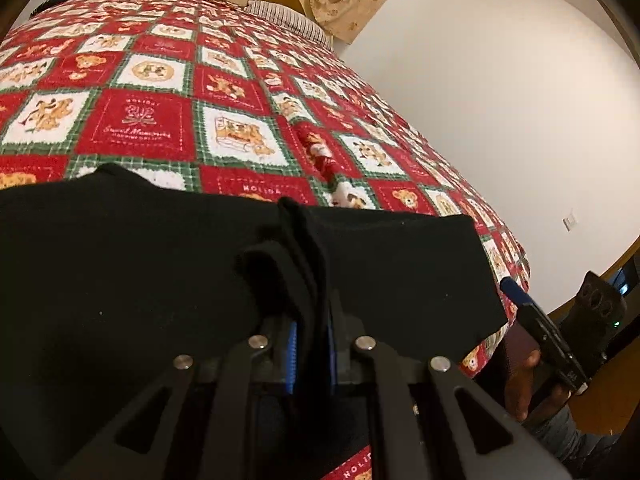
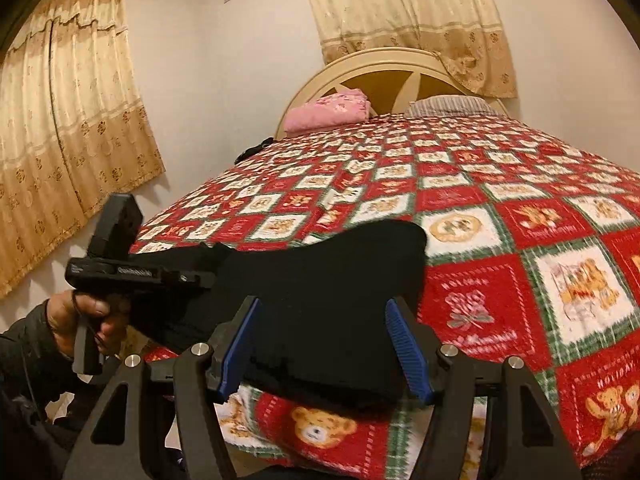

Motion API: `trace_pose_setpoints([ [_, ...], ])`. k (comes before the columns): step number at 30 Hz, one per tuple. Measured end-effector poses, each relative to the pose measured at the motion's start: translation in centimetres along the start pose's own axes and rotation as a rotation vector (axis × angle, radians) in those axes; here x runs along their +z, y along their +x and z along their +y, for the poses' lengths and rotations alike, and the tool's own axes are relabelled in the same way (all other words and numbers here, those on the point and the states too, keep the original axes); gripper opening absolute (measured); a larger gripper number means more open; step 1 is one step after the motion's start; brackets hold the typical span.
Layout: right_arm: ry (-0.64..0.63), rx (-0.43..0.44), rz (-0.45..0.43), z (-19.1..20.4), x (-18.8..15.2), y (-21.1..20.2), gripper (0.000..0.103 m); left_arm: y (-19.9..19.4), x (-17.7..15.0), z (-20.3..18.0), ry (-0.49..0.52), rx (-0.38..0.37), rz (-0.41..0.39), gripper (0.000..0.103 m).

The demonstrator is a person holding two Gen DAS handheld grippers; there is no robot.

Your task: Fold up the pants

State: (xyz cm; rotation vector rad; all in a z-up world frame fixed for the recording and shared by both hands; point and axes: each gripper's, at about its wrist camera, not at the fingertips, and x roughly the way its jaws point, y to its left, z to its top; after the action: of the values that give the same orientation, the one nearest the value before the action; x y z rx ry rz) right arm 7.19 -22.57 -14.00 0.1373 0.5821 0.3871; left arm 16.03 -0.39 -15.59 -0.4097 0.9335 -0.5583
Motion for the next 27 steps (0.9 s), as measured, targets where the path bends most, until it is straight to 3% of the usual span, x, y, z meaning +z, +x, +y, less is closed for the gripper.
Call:
trace_pose_setpoints([
  [2, -0.035, 0.002, 0.014, 0.8, 0.7, 0.6, 0.066, 0.0, 0.0, 0.0, -0.006, -0.002, 0.001, 0.013],
  [5, -0.075, -0.075, 0.094, 1.3, 1.8, 2.9, 0.069, -0.1, -0.2, 0.0, -0.001, 0.002, -0.003, 0.015],
  [8, -0.015, -0.136, 0.188, -0.8, 2.2, 5.8, 0.069, -0.3, -0.4, -0.1, 0.007, 0.006, -0.005, 0.017],
  [9, 0.020, -0.119, 0.212, -1.7, 2.2, 6.3, 0.069, -0.5, -0.5, -0.1, 0.013, 0.009, -0.008, 0.017],
  [11, 0.033, -0.100, 0.205, -1.8, 2.5, 5.5, 0.069, -0.9, -0.7, 0.0, 0.022, 0.013, -0.013, 0.018],
  [14, -0.043, -0.170, 0.207, -0.4, 2.2, 4.0, 0.069, -1.2, -0.8, 0.0, 0.035, 0.018, -0.019, 0.022],
  [16, -0.057, -0.160, 0.183, 0.2, 1.7, 2.6, 0.069, -1.4, -0.8, 0.0, 0.042, 0.023, -0.018, 0.023],
  [18, -0.053, -0.096, 0.192, 0.6, 1.1, 1.9, 0.069, -1.6, -0.8, 0.0, 0.045, 0.026, -0.020, 0.029],
  [20, -0.071, -0.134, 0.273, 0.6, 0.0, 2.8, 0.070, -2.0, -0.9, 0.0, 0.051, 0.028, -0.024, 0.041],
  [21, -0.092, -0.155, 0.282, 0.7, -0.3, 3.0, 0.070, -2.2, -0.9, 0.0, 0.055, 0.031, -0.027, 0.042],
  [24, -0.138, -0.174, 0.267, 1.6, 0.0, 2.7, 0.070, -2.9, -1.1, -0.1, 0.059, 0.049, -0.039, 0.053],
  [26, -0.119, -0.133, 0.226, 2.0, 1.3, 2.2, 0.070, -3.5, -1.1, -0.1, 0.056, 0.055, -0.055, 0.066],
  [27, -0.119, -0.114, 0.199, 2.3, 2.1, 2.1, 0.070, -3.7, -1.1, 0.0, 0.056, 0.060, -0.060, 0.067],
])
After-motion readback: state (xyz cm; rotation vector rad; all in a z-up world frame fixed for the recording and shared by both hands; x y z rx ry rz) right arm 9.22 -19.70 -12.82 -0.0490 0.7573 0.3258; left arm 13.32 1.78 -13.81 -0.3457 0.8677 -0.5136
